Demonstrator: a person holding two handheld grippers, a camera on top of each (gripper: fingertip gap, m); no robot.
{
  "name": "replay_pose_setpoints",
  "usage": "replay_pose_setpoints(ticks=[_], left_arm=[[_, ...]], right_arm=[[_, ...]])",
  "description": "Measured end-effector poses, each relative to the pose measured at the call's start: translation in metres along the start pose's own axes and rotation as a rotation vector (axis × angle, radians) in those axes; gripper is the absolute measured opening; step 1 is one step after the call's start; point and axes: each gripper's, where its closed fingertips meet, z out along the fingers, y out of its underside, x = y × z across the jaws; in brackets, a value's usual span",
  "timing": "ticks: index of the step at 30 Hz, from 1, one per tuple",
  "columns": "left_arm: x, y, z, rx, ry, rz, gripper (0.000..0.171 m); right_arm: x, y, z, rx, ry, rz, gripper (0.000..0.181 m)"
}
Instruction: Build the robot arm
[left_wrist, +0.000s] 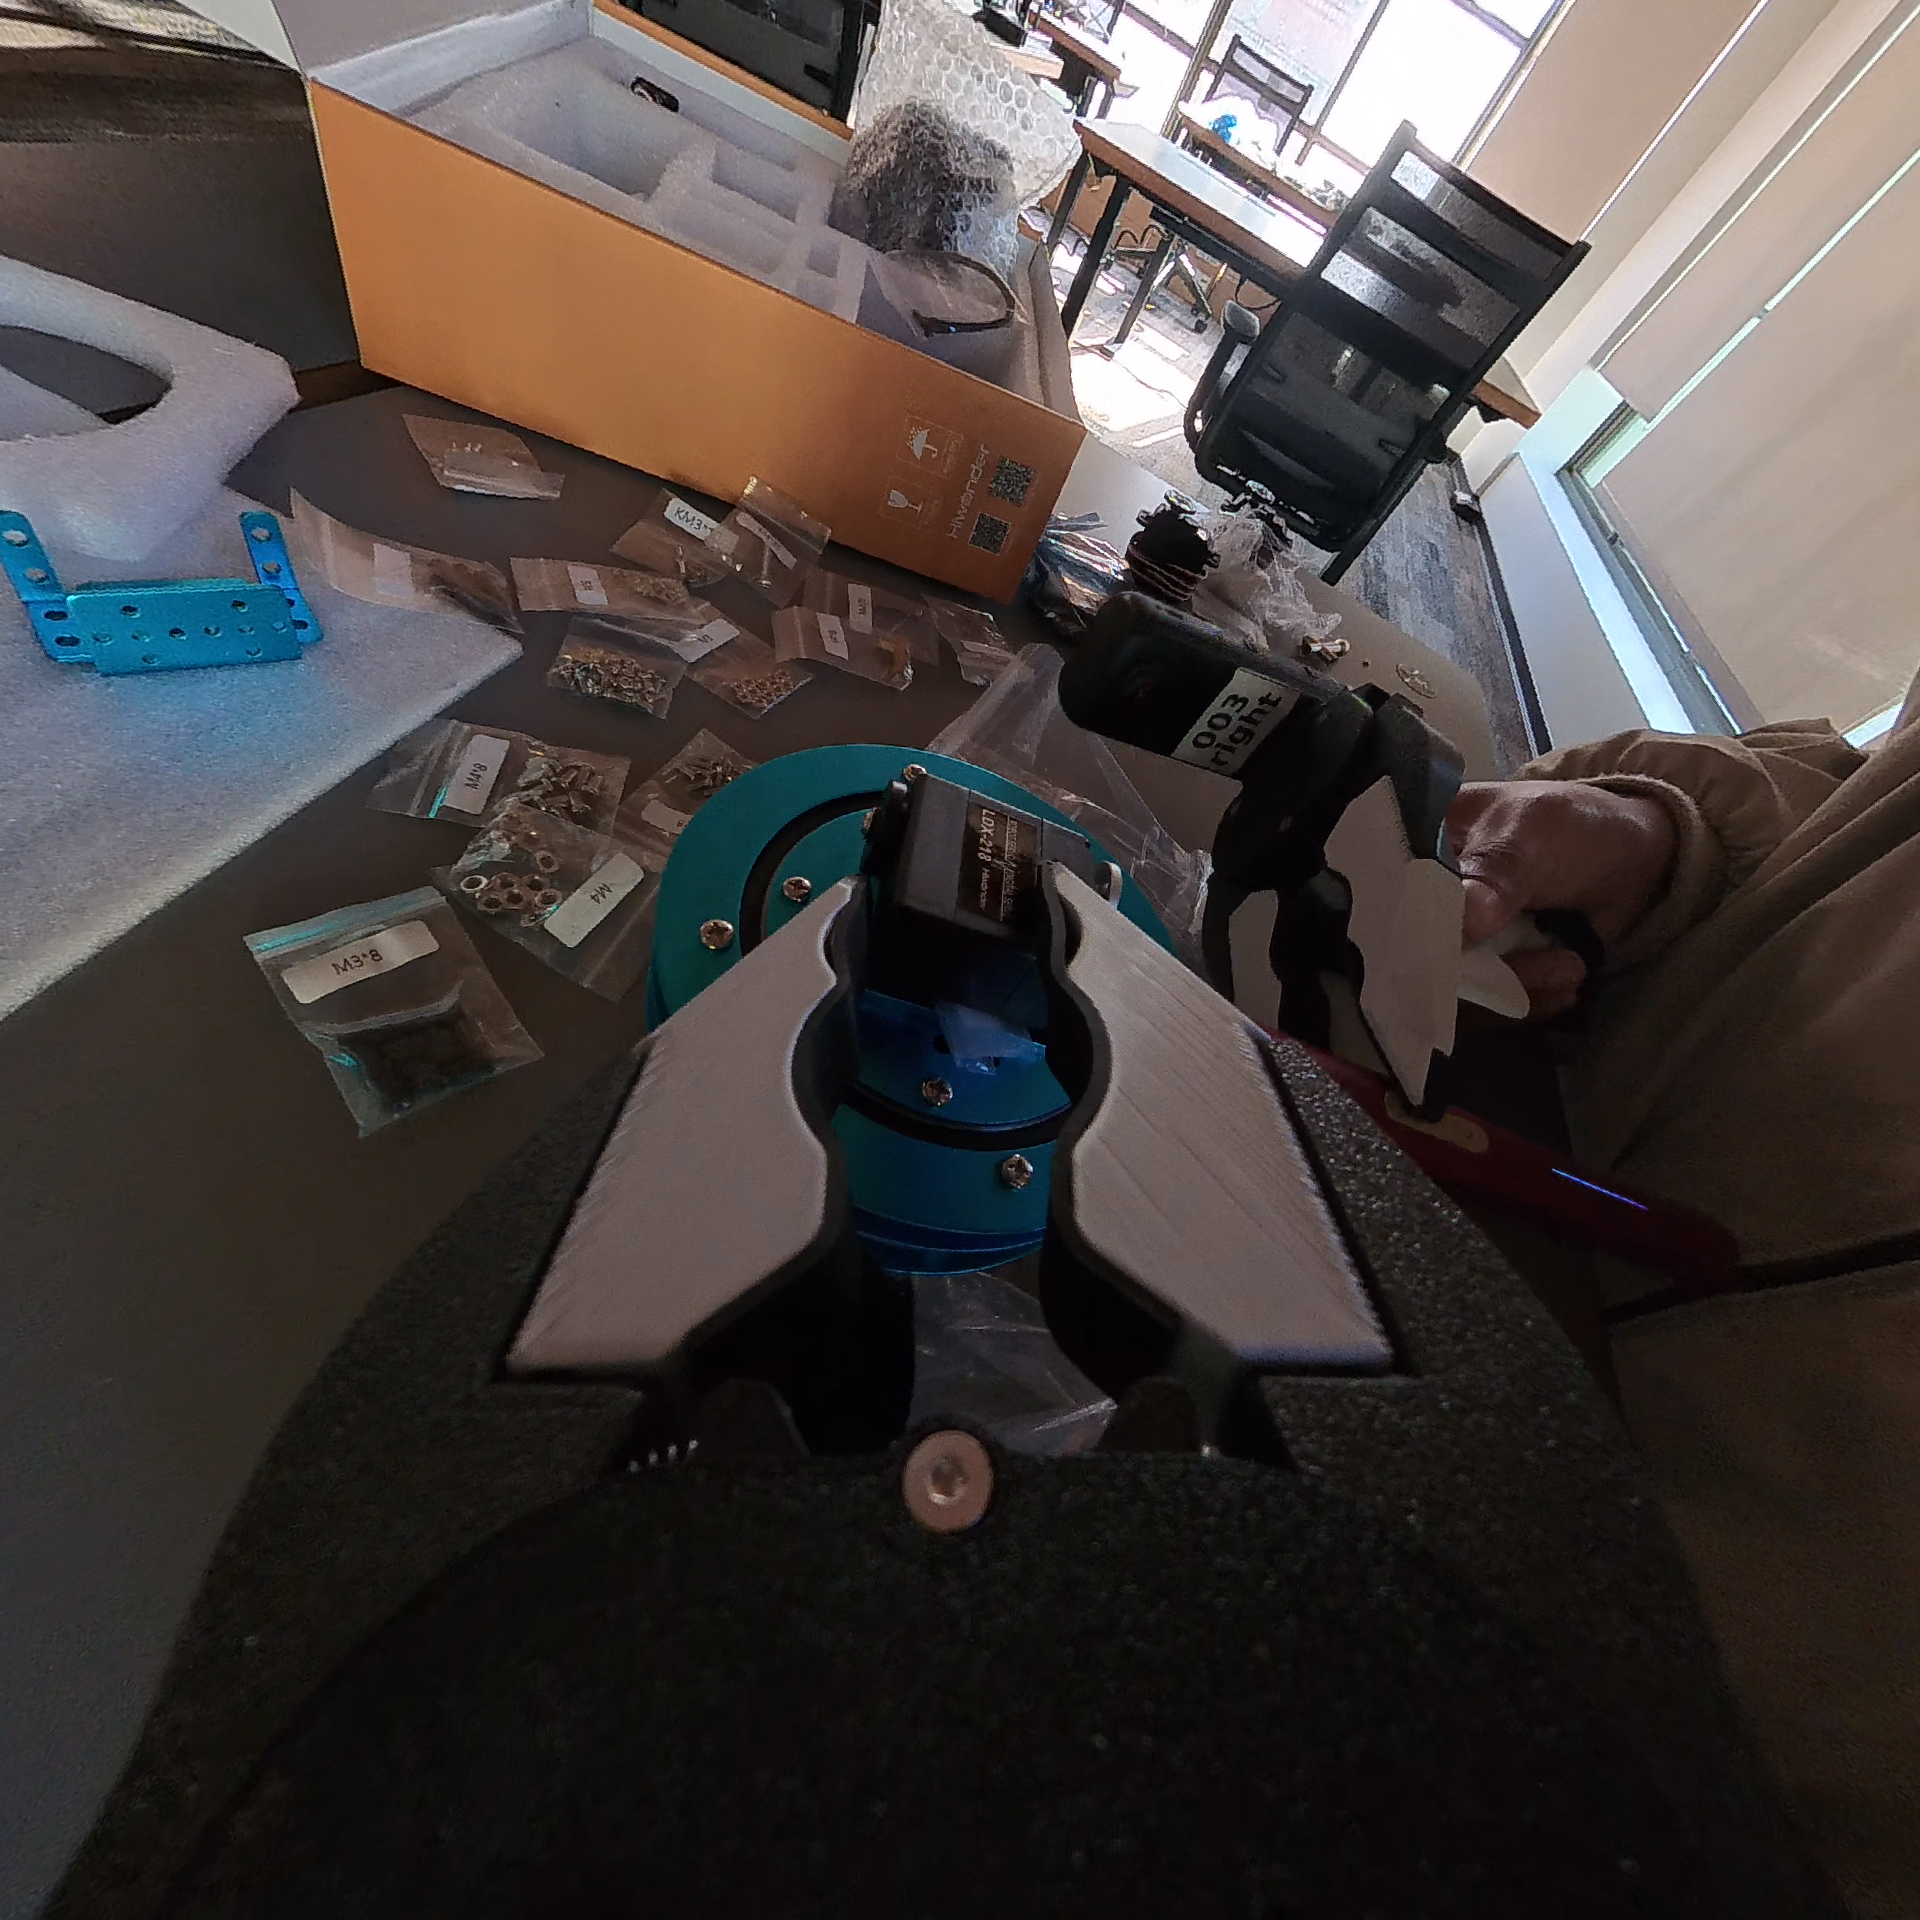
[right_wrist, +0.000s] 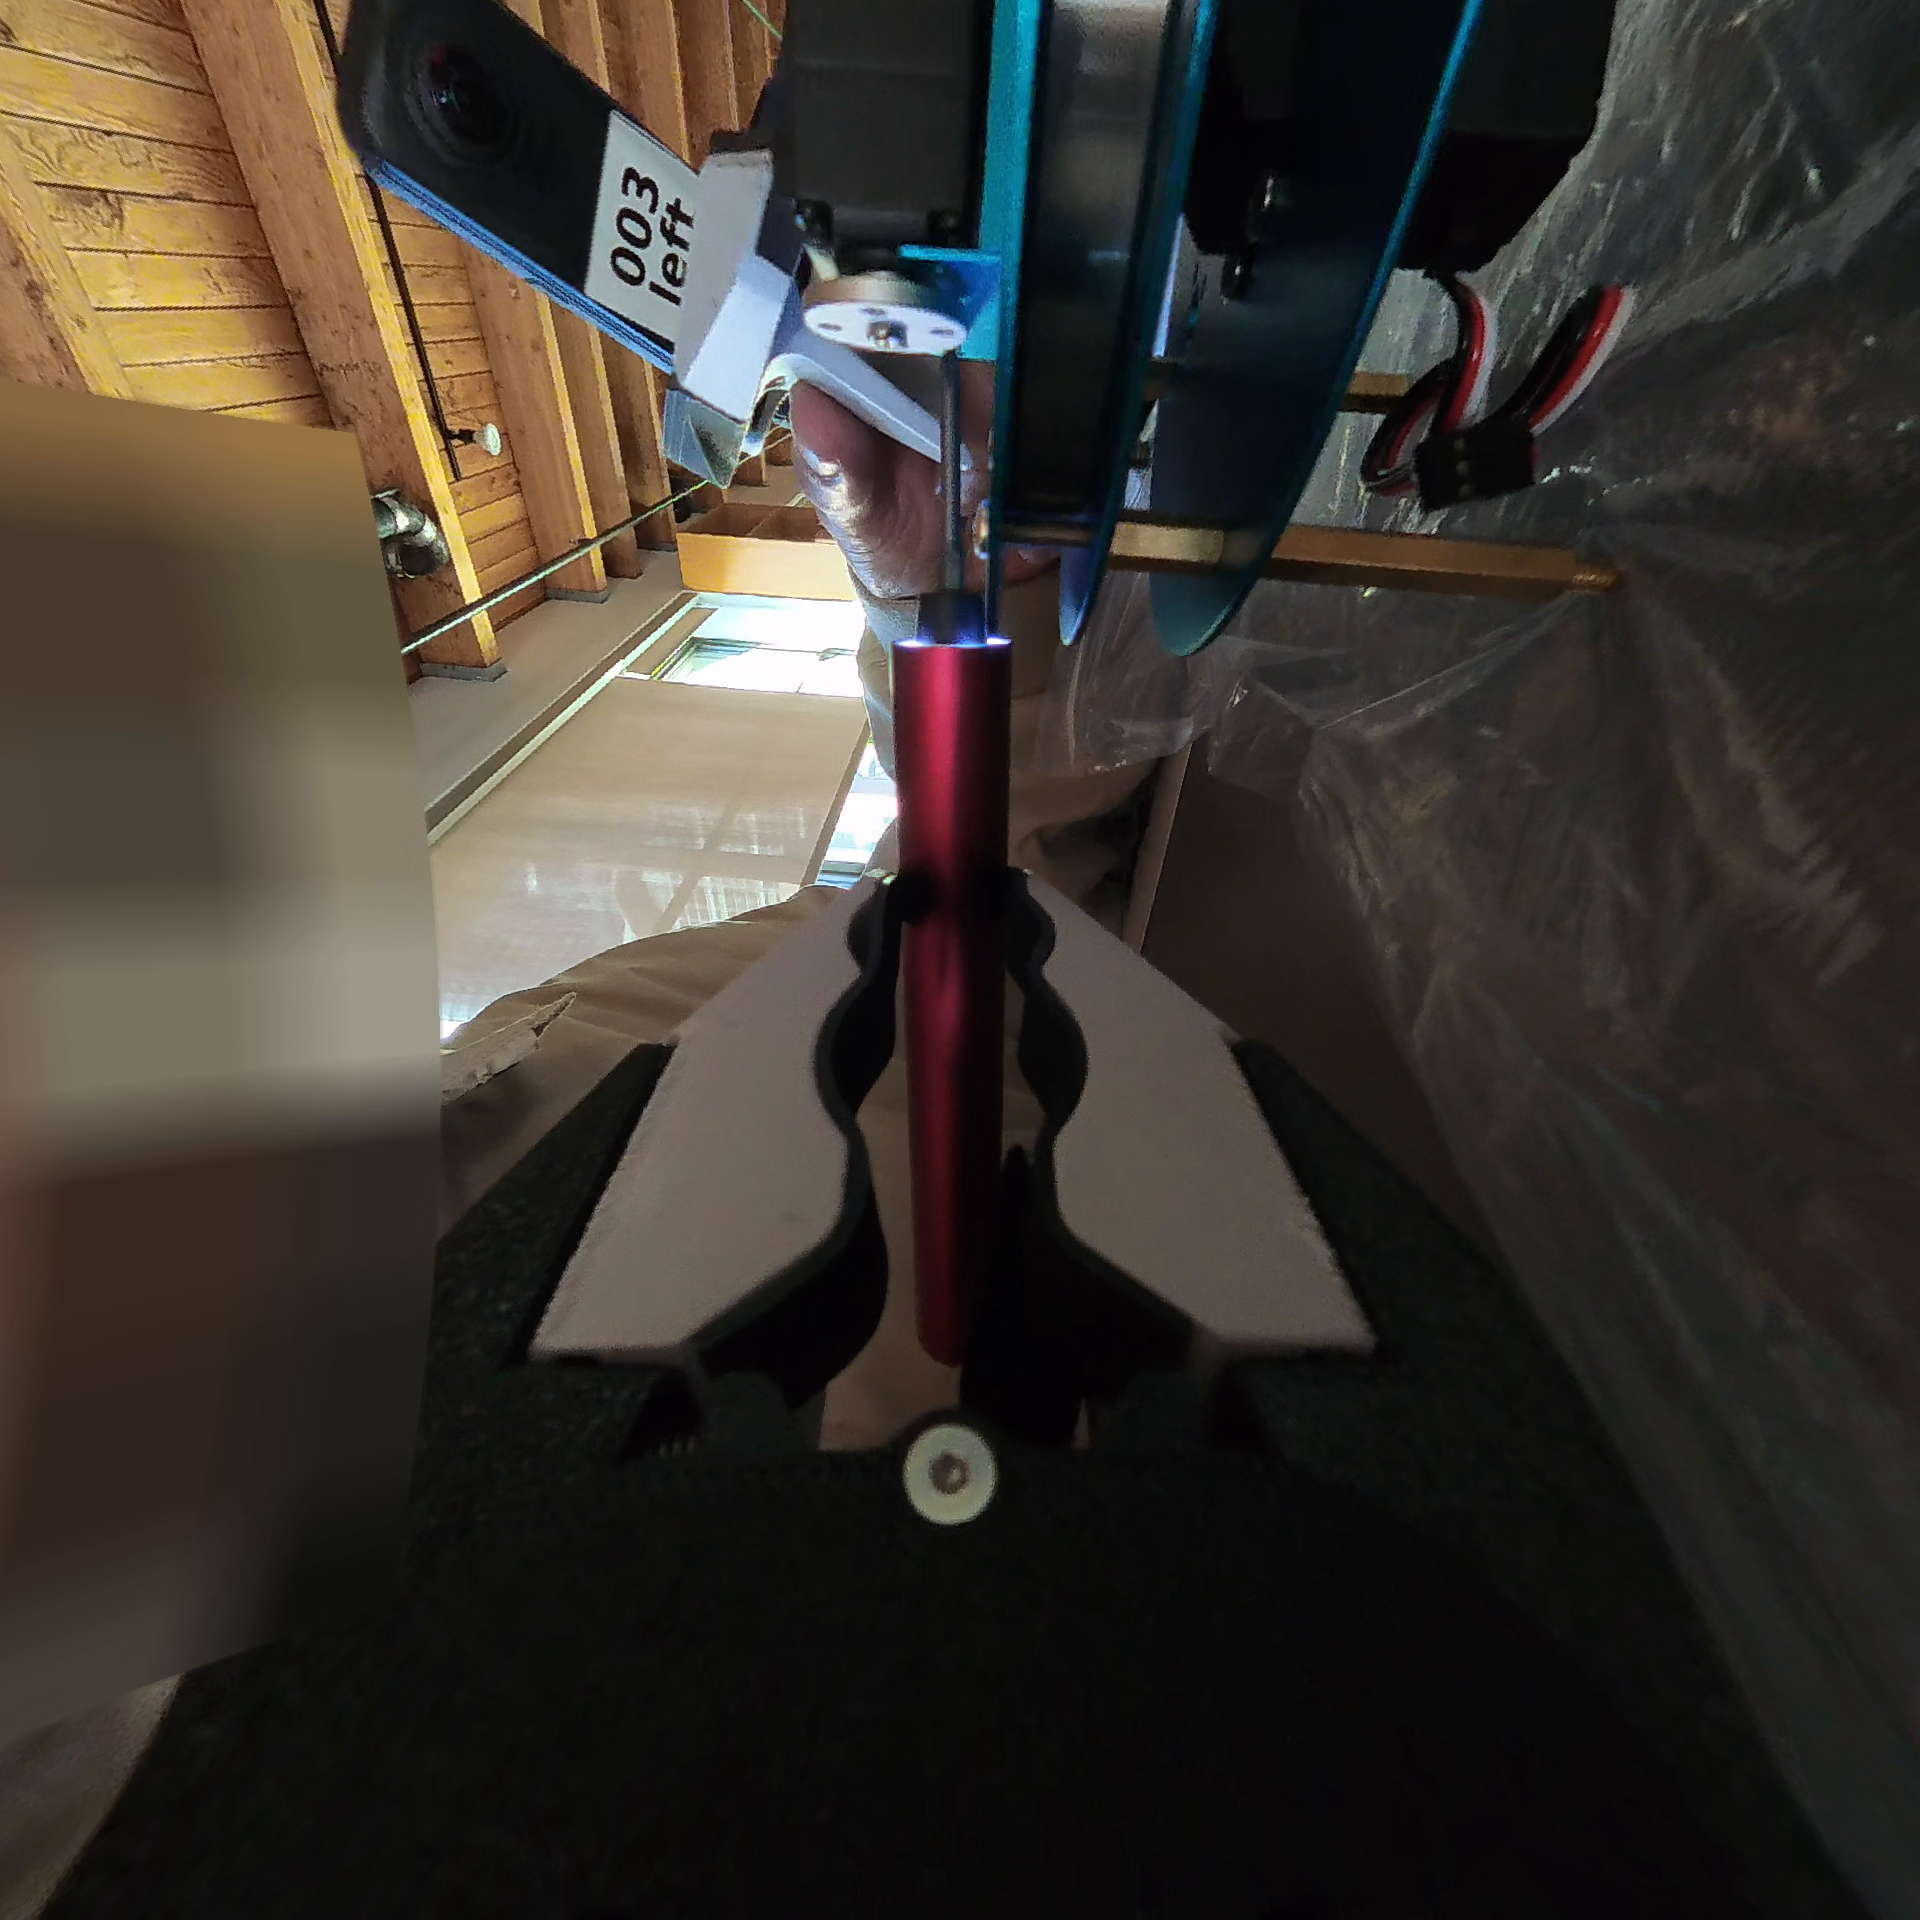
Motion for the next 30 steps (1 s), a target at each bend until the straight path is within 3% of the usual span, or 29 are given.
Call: replay_pose_setpoints(ticks=[17,30], left_arm=[[0.0007,0.0001,-0.0001,0.004,0.004,-0.009,0.031],[0.0011,-0.0002,-0.0001,0.016,-0.003,-0.001,0.032]], right_arm=[[-0.0055,-0.0014,-0.0015,0.008,-0.067,0.057,0.018],[0.0005,-0.0014,-0.0016,0.004,0.024,0.029,0.017]])
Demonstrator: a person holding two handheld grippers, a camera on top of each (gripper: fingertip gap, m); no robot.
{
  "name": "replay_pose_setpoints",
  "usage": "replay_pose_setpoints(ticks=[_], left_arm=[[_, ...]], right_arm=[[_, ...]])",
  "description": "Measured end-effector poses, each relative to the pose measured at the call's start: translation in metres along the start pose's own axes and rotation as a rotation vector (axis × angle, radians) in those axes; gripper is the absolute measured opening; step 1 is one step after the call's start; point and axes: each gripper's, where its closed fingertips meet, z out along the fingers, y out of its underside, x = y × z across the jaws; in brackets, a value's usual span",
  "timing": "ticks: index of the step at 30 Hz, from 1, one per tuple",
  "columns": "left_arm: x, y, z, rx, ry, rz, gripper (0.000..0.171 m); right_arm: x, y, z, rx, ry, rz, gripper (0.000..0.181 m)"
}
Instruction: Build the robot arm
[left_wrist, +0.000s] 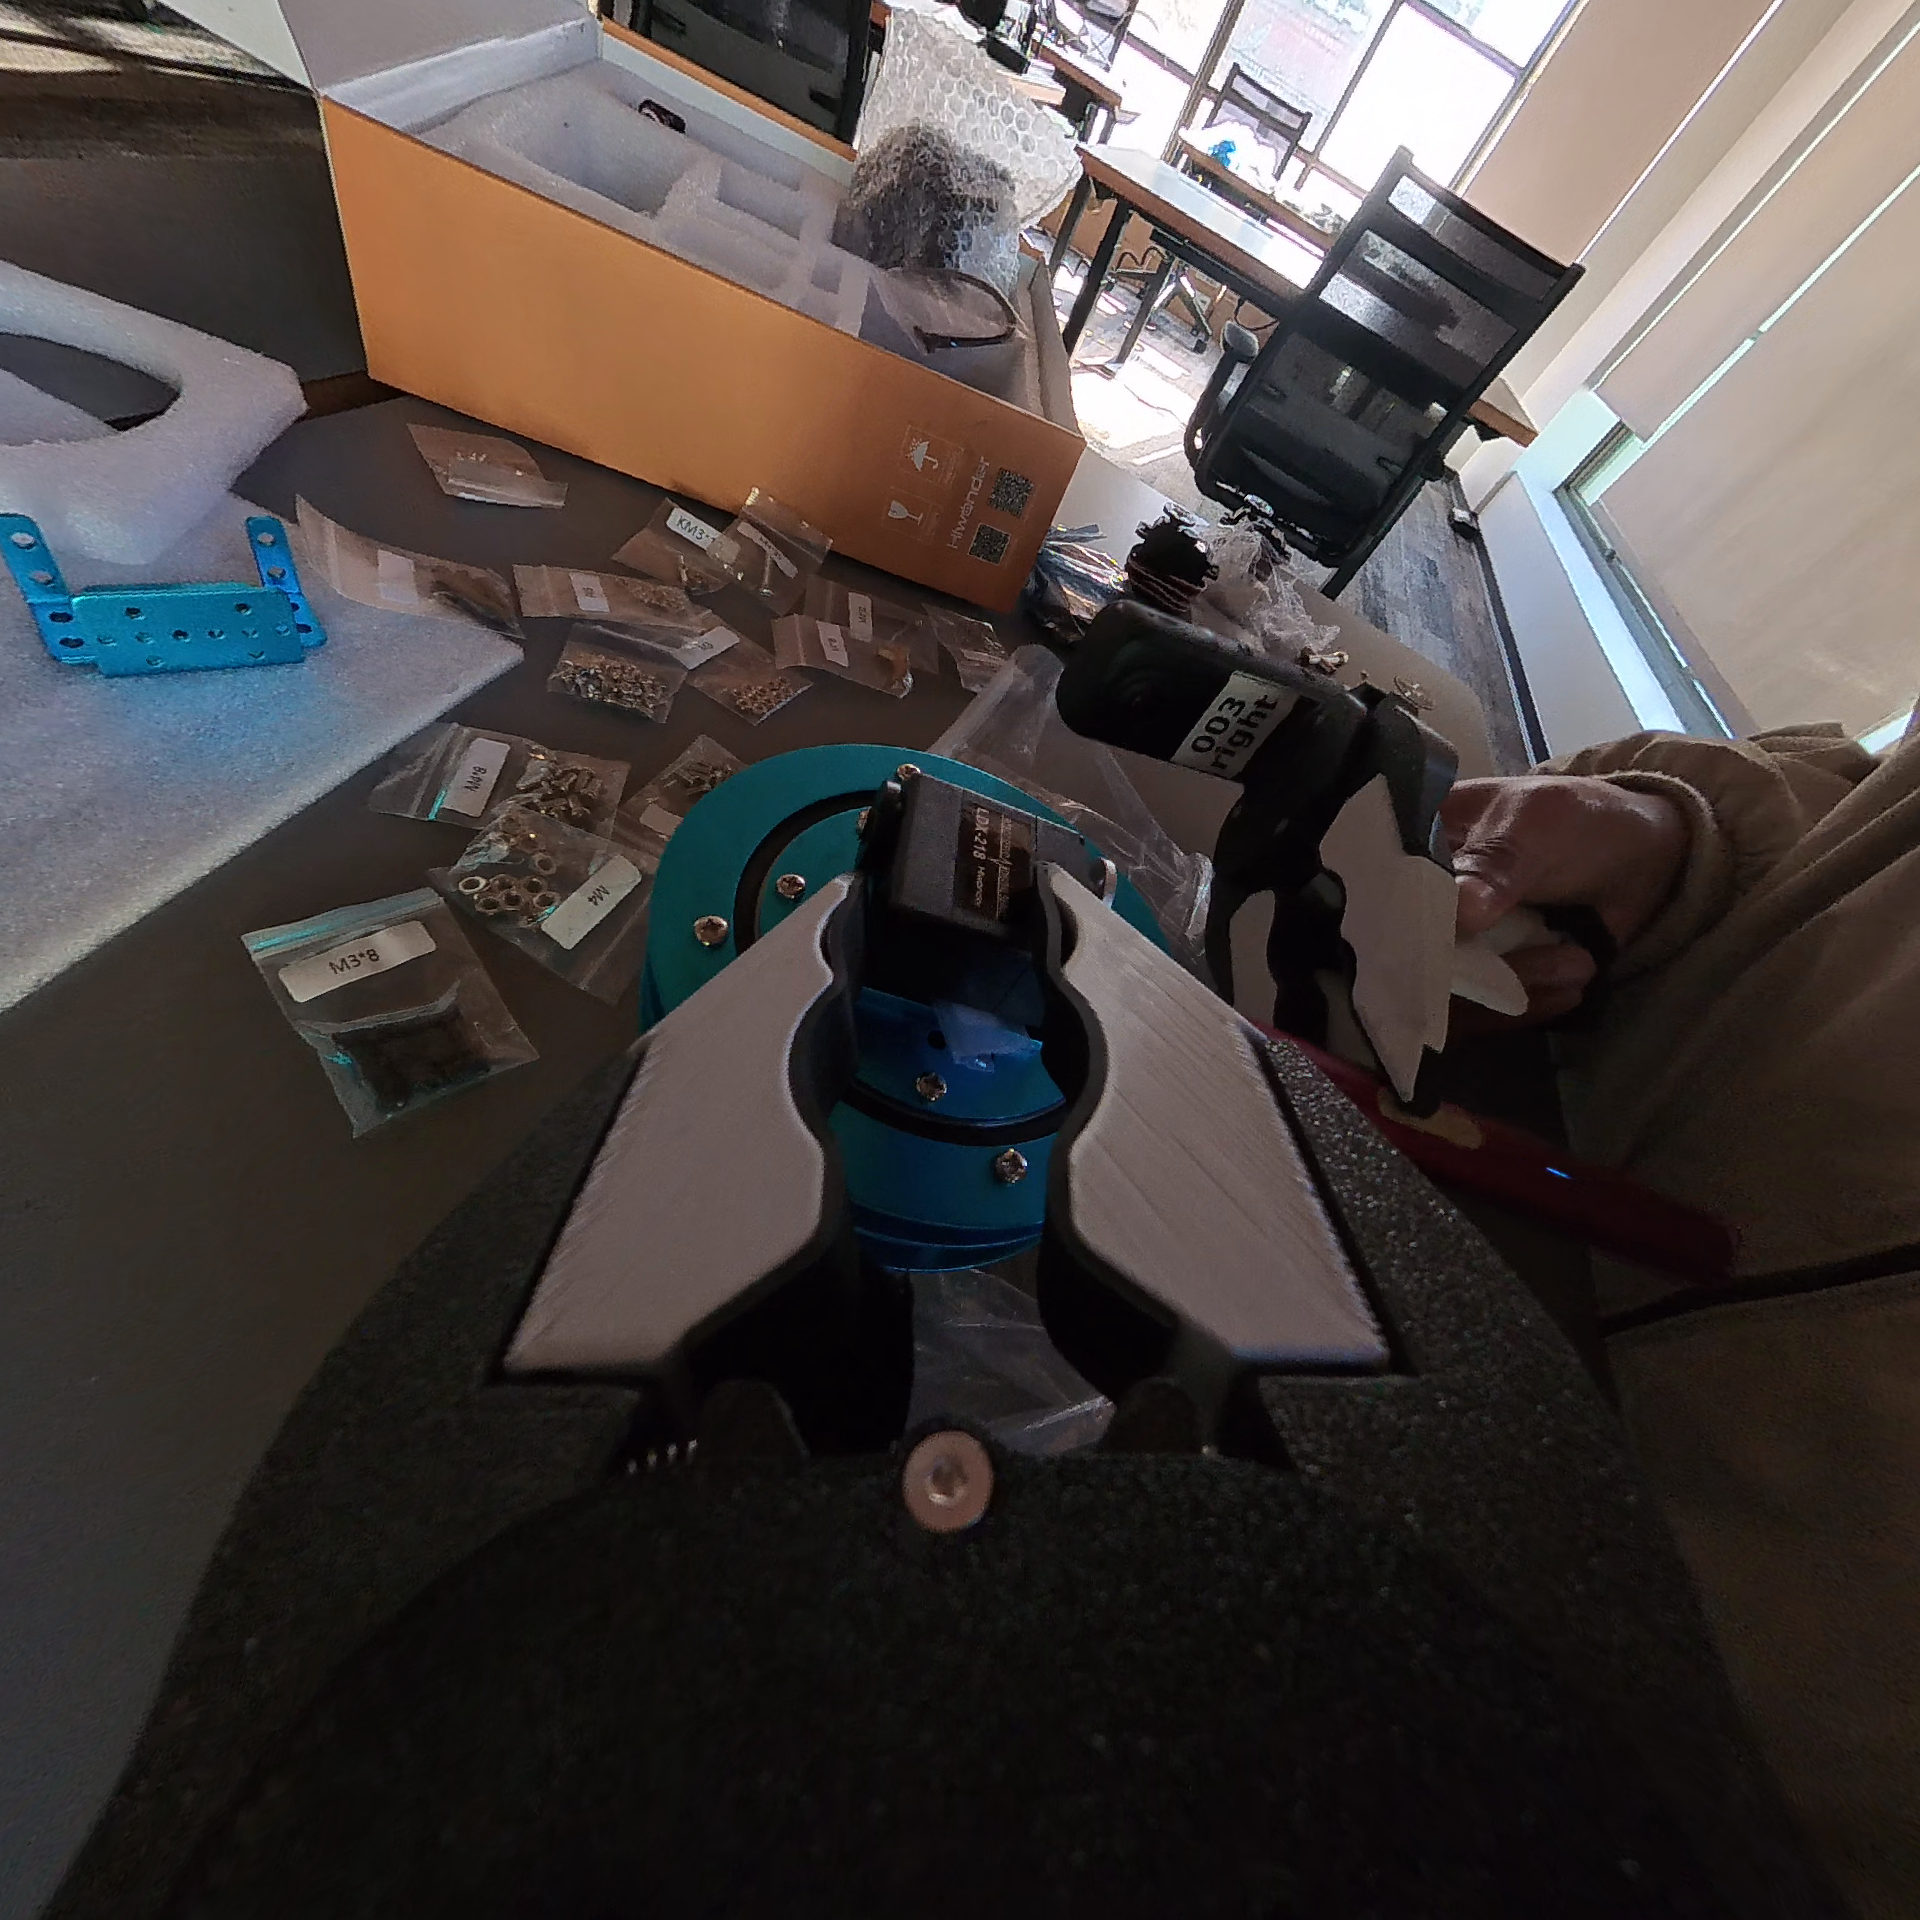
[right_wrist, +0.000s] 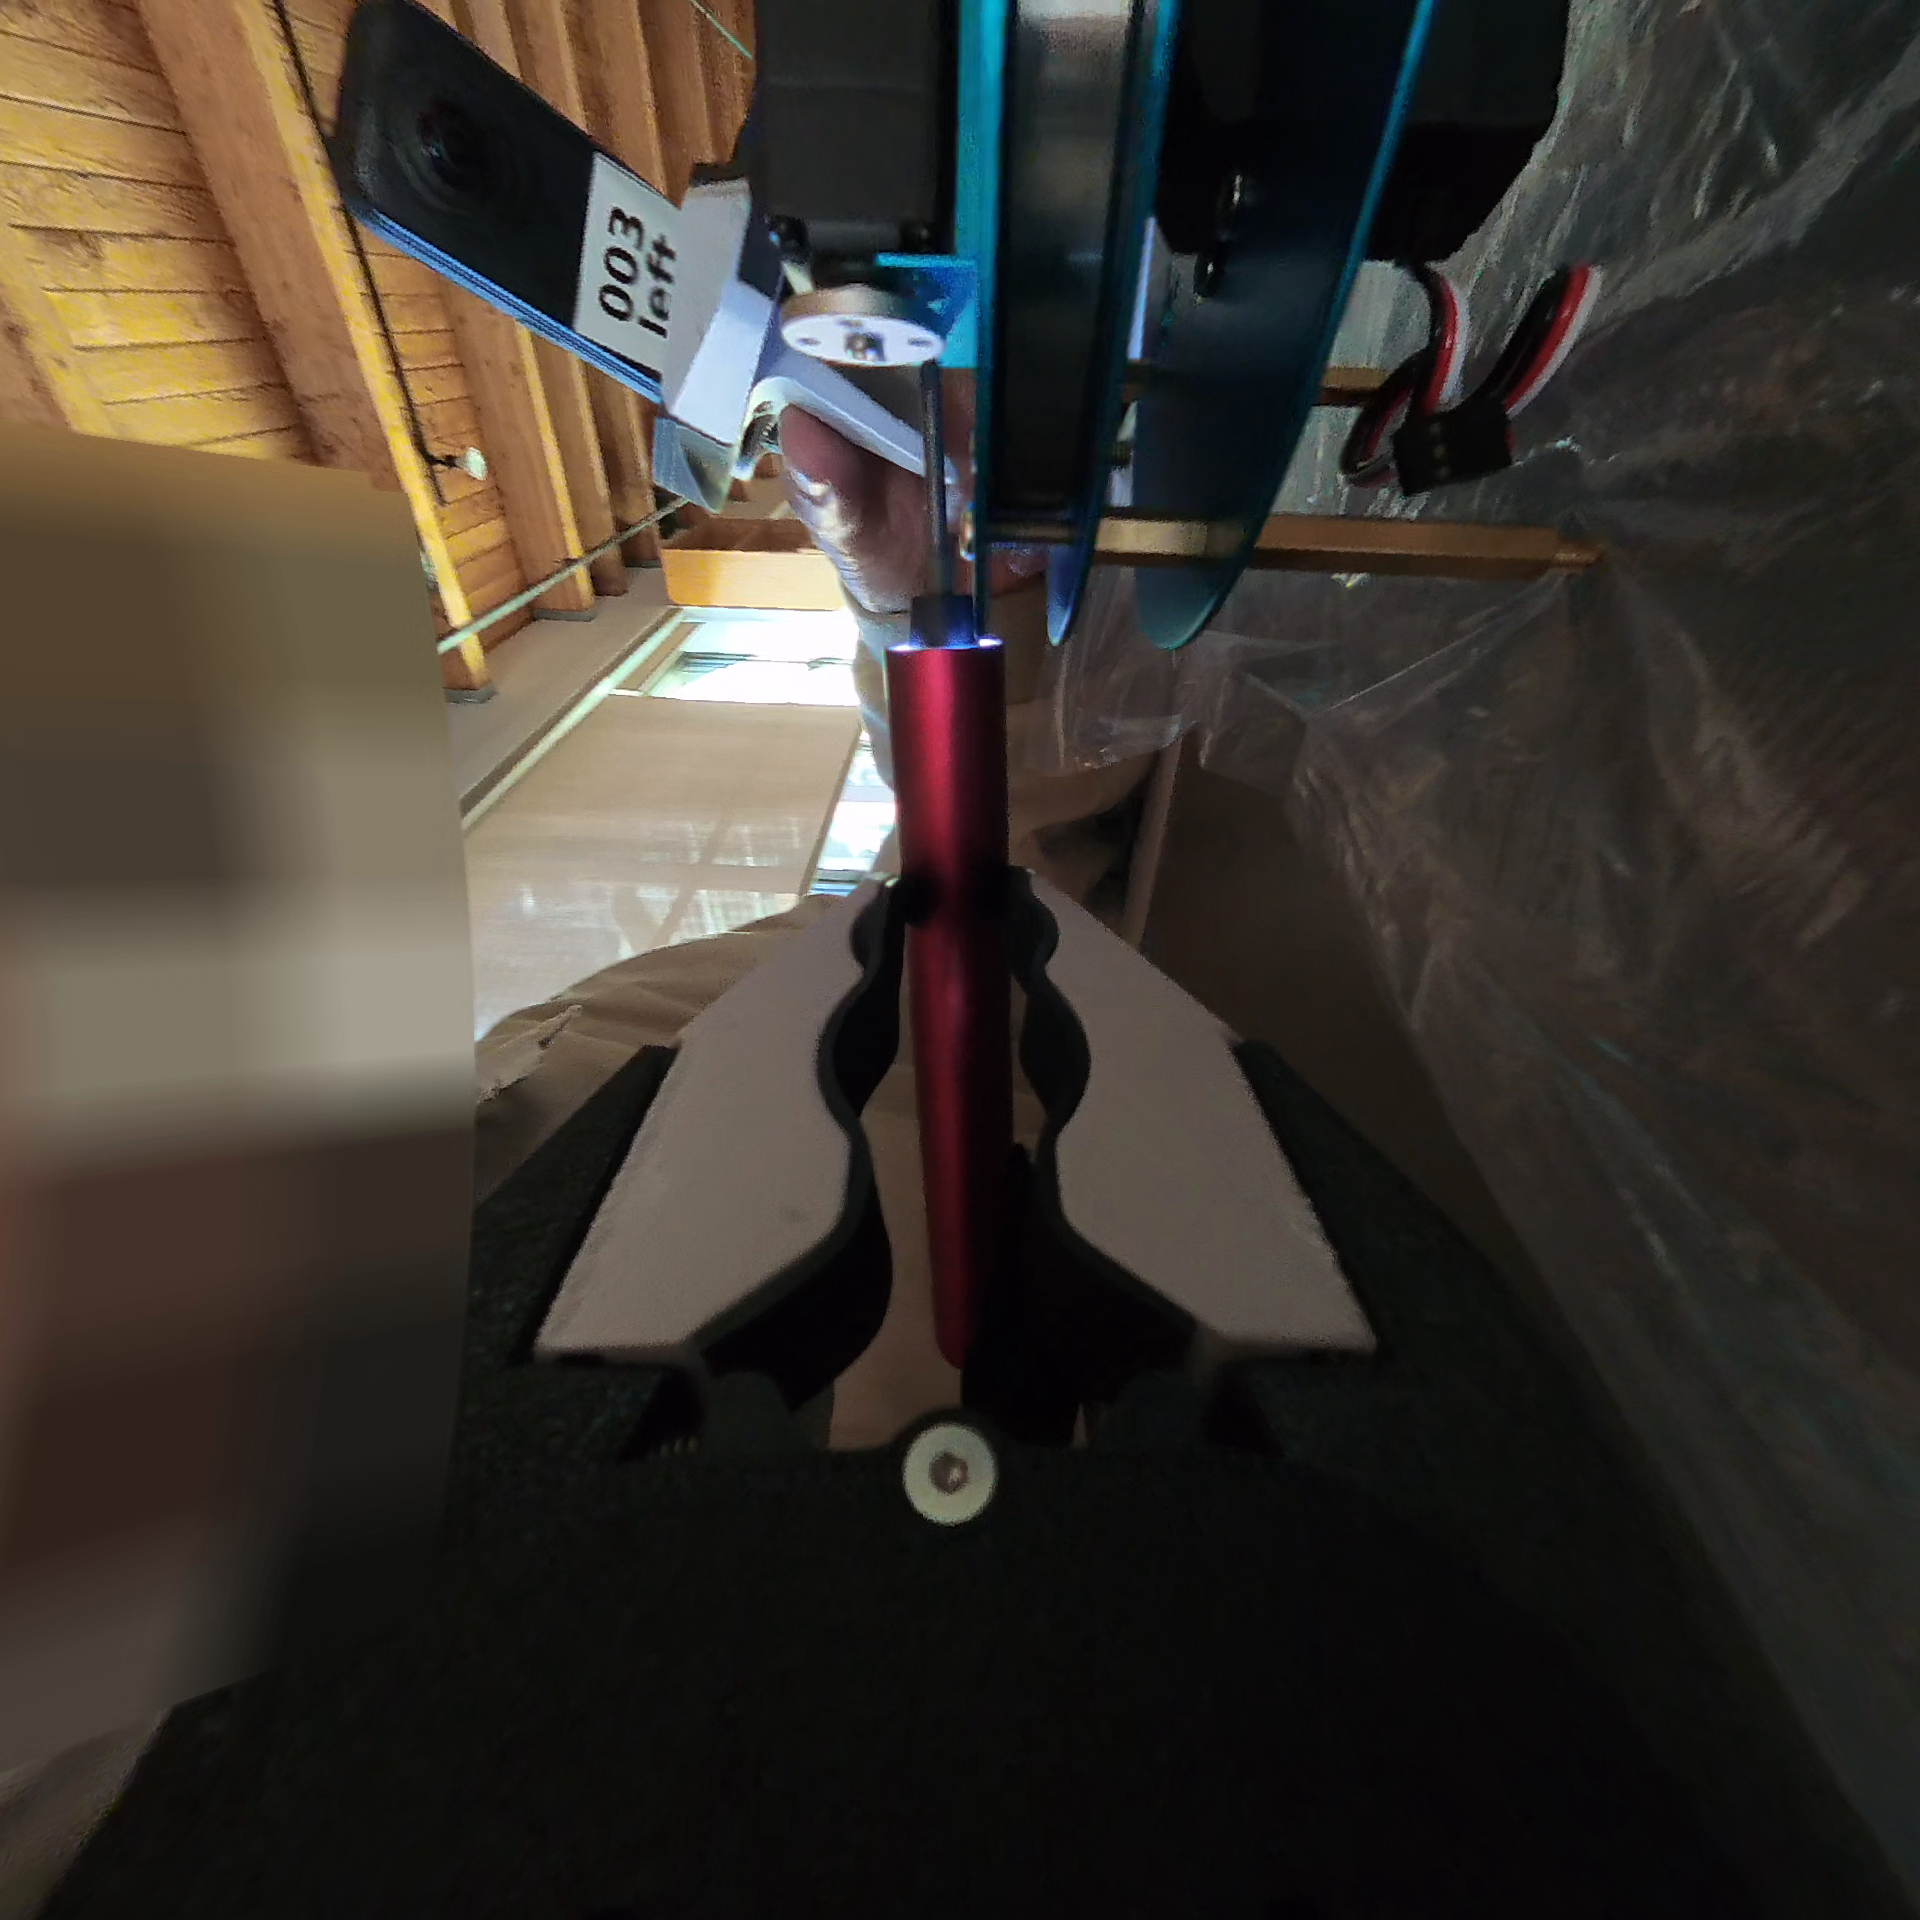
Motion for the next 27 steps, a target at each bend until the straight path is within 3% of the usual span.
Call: replay_pose_setpoints(ticks=[16,22,25,27], left_arm=[[0.001,-0.001,0.000,0.019,0.019,0.023,0.030],[0.001,-0.001,0.000,0.025,0.022,0.024,0.030],[0.001,-0.003,0.000,0.028,0.009,0.022,0.031],[0.005,-0.009,-0.003,0.036,0.004,0.030,0.034]], right_arm=[[-0.014,-0.001,-0.005,0.001,-0.142,0.099,0.018],[-0.020,0.020,-0.010,-0.076,-0.095,0.021,0.018],[-0.014,0.039,-0.024,-0.171,0.075,-0.144,0.018],[0.004,0.044,-0.044,-0.236,0.332,-0.357,0.018]])
